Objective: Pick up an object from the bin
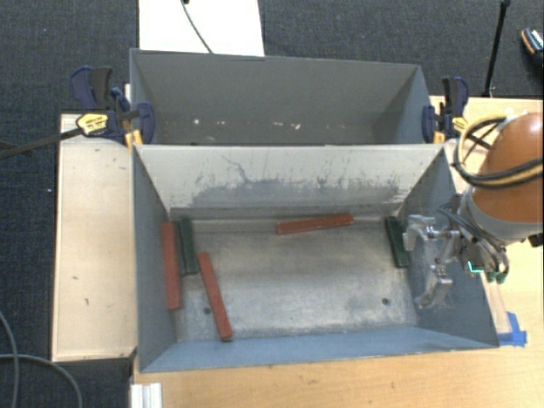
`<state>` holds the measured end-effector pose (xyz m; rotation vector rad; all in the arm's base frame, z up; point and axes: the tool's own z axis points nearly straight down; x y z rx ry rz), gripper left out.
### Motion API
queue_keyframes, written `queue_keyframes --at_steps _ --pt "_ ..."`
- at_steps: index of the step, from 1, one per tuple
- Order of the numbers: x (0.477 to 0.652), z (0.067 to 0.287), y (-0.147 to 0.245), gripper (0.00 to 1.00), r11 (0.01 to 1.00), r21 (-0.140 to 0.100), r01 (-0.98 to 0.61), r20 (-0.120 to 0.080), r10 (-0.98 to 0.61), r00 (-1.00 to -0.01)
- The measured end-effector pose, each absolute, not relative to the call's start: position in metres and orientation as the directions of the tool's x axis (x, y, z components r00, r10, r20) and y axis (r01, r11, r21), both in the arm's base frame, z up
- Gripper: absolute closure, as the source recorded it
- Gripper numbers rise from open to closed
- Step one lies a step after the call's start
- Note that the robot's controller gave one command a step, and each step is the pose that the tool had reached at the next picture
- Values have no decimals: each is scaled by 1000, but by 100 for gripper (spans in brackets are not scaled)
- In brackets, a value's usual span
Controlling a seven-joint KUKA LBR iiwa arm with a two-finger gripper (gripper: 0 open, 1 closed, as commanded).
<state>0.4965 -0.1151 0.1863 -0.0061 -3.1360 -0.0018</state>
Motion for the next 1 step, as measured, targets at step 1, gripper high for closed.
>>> queue_keyframes --at_steps 1 --pt "577 69 -140 0 964 -1 -264 -4 -264 -964"
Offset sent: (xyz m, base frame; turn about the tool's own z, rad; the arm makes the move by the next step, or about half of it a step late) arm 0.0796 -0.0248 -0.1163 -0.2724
